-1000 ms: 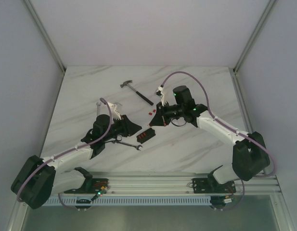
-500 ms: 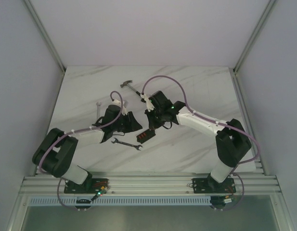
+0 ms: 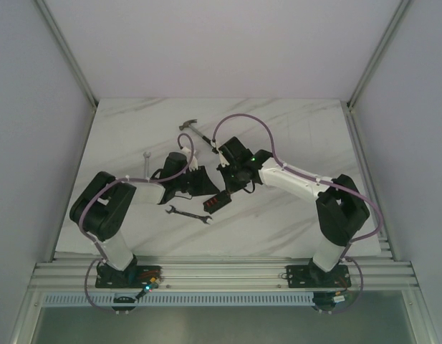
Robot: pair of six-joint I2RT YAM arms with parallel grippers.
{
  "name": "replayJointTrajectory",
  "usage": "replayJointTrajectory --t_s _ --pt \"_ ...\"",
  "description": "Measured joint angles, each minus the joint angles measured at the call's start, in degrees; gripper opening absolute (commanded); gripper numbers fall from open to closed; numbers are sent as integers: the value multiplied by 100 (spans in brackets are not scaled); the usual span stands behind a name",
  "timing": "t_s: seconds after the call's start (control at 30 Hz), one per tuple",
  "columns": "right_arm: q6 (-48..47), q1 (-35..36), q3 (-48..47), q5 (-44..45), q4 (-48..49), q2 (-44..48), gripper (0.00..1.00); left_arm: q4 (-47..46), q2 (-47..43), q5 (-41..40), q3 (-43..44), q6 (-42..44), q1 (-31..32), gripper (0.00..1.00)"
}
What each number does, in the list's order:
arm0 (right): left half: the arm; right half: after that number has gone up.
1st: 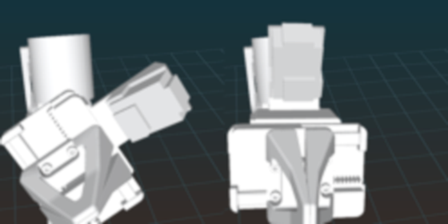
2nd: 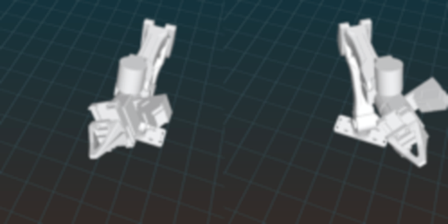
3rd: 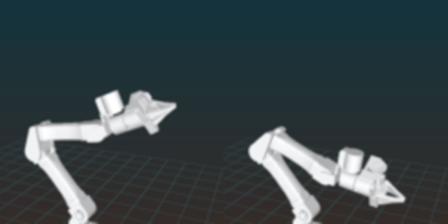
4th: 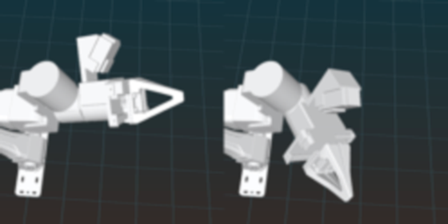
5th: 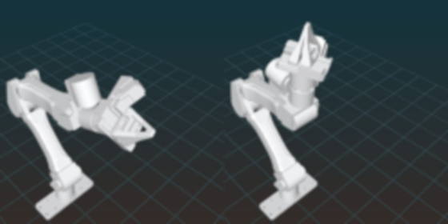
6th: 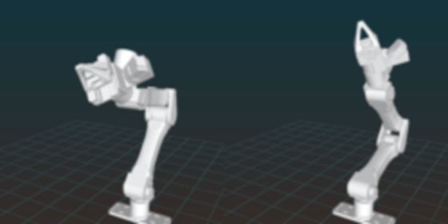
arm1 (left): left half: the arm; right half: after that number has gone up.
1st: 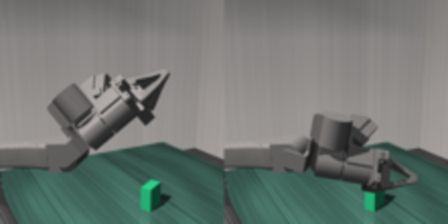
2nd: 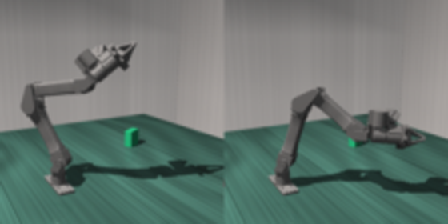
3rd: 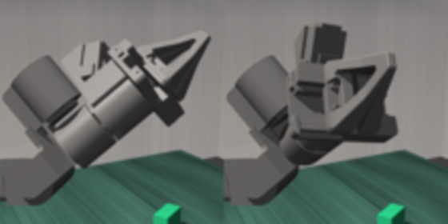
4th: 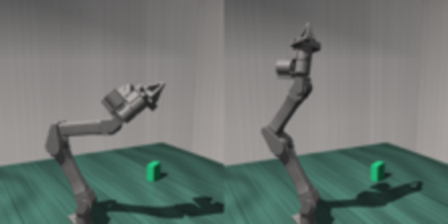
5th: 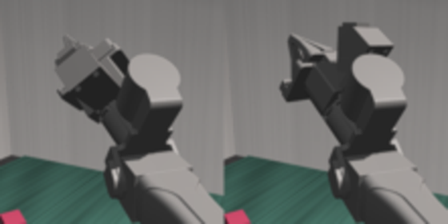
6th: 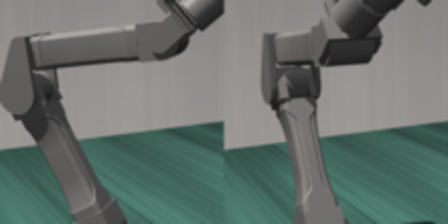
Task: Snap on the fuse box
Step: Install the fuse at the fuse box base.
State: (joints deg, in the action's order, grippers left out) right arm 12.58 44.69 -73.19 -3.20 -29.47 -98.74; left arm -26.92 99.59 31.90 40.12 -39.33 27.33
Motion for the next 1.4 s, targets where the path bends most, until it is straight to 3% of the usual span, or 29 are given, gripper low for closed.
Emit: replayJointTrajectory --t_s 0.4,0.9,1.4 --pt "111 295 -280 352 -372 -55 0 -459 354 732 129 -52 7 35" --pt "590 518 -1019 857 -1003 -820 0 -42 -1541 -352 -1108 -254 -511 53" --pt "684 723 -1585 1128 -1346 -1384 0 -396 -1558 -448 -1657 -942 -514 54"
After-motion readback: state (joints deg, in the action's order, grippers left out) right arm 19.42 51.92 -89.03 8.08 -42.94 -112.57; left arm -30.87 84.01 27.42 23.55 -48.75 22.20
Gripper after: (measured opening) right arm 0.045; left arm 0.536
